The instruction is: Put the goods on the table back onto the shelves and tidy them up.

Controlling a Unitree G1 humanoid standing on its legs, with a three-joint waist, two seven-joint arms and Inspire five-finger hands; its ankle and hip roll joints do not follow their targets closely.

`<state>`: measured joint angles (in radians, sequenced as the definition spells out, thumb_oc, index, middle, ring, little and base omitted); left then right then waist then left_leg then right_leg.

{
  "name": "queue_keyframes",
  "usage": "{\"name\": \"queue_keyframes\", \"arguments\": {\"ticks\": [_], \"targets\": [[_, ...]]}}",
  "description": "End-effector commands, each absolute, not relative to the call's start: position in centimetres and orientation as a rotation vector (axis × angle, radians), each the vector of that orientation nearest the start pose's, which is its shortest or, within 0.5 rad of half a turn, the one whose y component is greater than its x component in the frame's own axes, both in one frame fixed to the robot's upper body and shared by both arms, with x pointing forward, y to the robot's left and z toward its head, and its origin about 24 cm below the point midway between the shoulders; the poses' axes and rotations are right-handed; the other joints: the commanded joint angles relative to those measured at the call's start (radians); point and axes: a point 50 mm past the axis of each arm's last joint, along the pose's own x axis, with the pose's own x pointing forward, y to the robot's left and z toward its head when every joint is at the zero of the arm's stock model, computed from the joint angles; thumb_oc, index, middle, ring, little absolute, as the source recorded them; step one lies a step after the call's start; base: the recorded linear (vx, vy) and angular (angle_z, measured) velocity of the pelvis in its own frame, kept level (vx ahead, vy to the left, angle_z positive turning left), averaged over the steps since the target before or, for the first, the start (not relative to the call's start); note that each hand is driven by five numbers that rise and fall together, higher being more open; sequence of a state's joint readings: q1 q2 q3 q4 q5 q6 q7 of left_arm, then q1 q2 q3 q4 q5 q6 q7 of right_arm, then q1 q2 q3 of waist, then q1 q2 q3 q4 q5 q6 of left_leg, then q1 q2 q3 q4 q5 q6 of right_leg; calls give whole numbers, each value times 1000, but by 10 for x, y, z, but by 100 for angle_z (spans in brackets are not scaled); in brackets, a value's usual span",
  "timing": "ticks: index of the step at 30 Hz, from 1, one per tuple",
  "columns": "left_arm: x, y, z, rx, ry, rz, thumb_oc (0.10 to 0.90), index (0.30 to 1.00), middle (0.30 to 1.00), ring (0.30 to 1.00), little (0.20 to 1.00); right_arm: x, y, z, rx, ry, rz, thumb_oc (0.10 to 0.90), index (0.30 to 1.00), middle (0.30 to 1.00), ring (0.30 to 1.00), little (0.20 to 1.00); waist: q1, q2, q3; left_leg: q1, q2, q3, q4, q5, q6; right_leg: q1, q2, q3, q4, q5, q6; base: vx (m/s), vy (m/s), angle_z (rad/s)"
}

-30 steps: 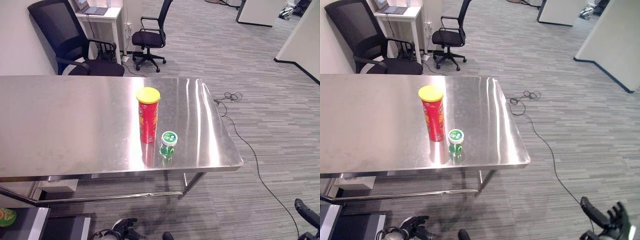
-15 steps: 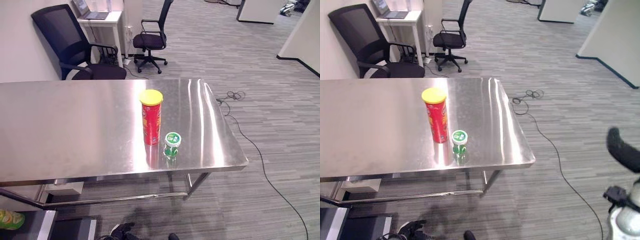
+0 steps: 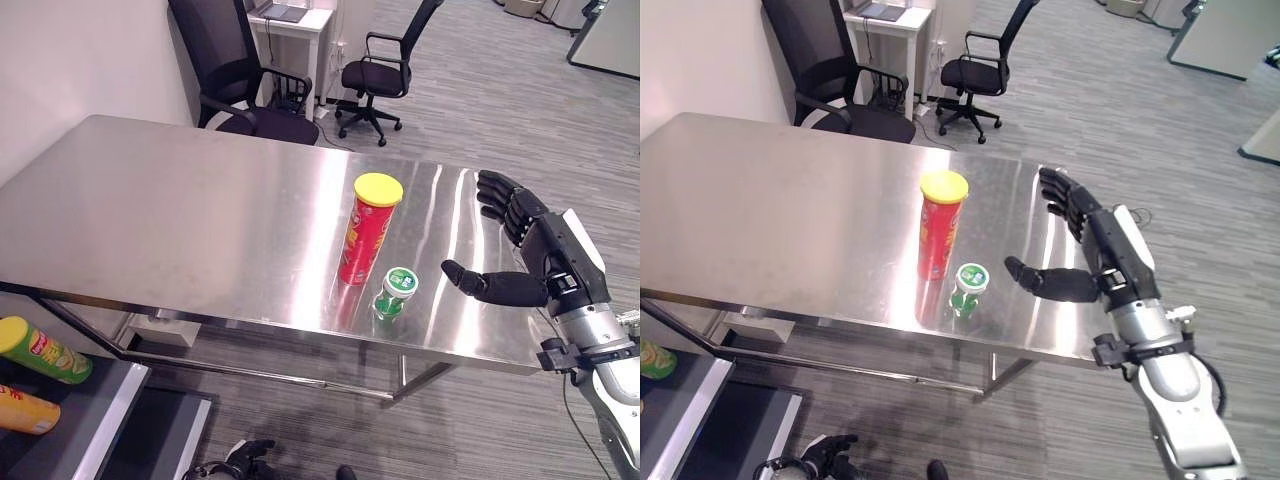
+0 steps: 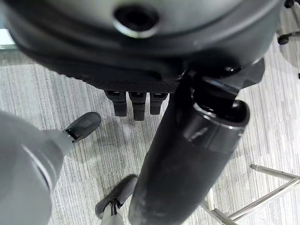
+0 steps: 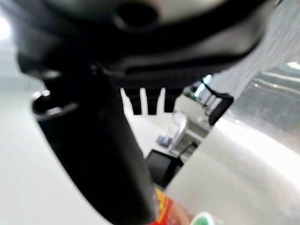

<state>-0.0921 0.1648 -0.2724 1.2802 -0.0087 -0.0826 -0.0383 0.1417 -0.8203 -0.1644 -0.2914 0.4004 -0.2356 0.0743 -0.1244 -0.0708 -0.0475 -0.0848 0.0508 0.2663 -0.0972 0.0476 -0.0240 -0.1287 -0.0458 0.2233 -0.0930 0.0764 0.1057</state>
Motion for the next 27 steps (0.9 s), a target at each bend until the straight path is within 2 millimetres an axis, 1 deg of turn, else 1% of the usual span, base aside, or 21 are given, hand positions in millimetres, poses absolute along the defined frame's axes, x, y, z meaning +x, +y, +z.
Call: {"name": "queue_keyframes", "arguments": {"ticks": [1, 4, 8, 10, 12, 13, 15, 16, 17, 22, 27], "targets": [[144, 184, -155, 300, 1063, -223, 800, 900, 900, 900, 900, 217, -267, 223, -431, -664, 120, 800, 900, 900, 900, 900, 21, 13, -17, 54, -20, -32, 10, -86, 2, 61, 43, 27, 15, -65, 17, 0, 0, 0], [143, 184, -155, 294, 1068, -224, 800, 900, 900, 900, 900, 218, -263, 217, -424, -628, 160, 800, 900, 900, 900, 900, 25, 10, -19, 58, -20, -37, 10, -86, 1, 66, 41, 21, 16, -67, 15, 0, 0, 0], [144, 183, -155, 296, 1066, -233, 800, 900, 900, 900, 900, 222, -261, 202, -382, -555, 194, 800, 900, 900, 900, 900, 30, 6, -19, 61, -22, -42, 10, -88, 2, 69, 39, 15, 16, -70, 13, 0, 0, 0], [144, 183, -155, 288, 1066, -231, 800, 900, 900, 900, 900, 224, -256, 192, -316, -515, 236, 800, 900, 900, 900, 900, 35, 5, -18, 63, -22, -49, 10, -87, 1, 72, 37, 9, 17, -73, 12, 12, 2, 2], [145, 182, -155, 284, 1063, -226, 800, 900, 900, 900, 900, 226, -258, 181, -264, -476, 223, 800, 900, 900, 900, 900, 37, 5, -18, 63, -23, -53, 10, -85, 0, 75, 34, 3, 17, -76, 11, 7, 0, 4], [146, 183, -155, 283, 1062, -225, 800, 900, 900, 900, 900, 227, -258, 179, -256, -469, 224, 800, 900, 900, 900, 900, 37, 4, -18, 63, -23, -54, 10, -85, 0, 76, 33, 1, 17, -77, 11, 12, -4, 11], [143, 183, -155, 282, 1073, -224, 800, 900, 900, 900, 900, 229, -257, 166, -225, -416, 228, 800, 900, 900, 900, 900, 42, 3, -20, 64, -24, -59, 10, -86, -1, 79, 30, -3, 17, -79, 10, 12, -4, 14], [144, 183, -155, 282, 1070, -224, 800, 900, 900, 900, 900, 230, -257, 164, -219, -407, 229, 800, 900, 900, 900, 900, 43, 4, -20, 64, -24, -60, 10, -86, -1, 80, 30, -5, 18, -80, 9, 12, -8, 11], [144, 183, -155, 278, 1073, -222, 800, 900, 900, 900, 900, 231, -257, 156, -207, -374, 224, 800, 900, 900, 900, 900, 46, 4, -20, 66, -25, -63, 10, -86, -1, 83, 30, -8, 18, -83, 9, 9, -8, 8], [143, 182, -156, 278, 1073, -223, 800, 900, 900, 900, 900, 233, -257, 147, -198, -344, 213, 800, 900, 900, 900, 900, 51, 4, -19, 68, -26, -69, 10, -86, -1, 86, 27, -13, 17, -84, 7, 2, -2, 1], [143, 182, -156, 282, 1072, -226, 800, 900, 900, 900, 900, 238, -258, 133, -171, -299, 174, 800, 900, 900, 900, 900, 60, 4, -20, 72, -27, -77, 10, -88, 0, 94, 24, -24, 17, -89, 4, 6, -4, 3]]}}
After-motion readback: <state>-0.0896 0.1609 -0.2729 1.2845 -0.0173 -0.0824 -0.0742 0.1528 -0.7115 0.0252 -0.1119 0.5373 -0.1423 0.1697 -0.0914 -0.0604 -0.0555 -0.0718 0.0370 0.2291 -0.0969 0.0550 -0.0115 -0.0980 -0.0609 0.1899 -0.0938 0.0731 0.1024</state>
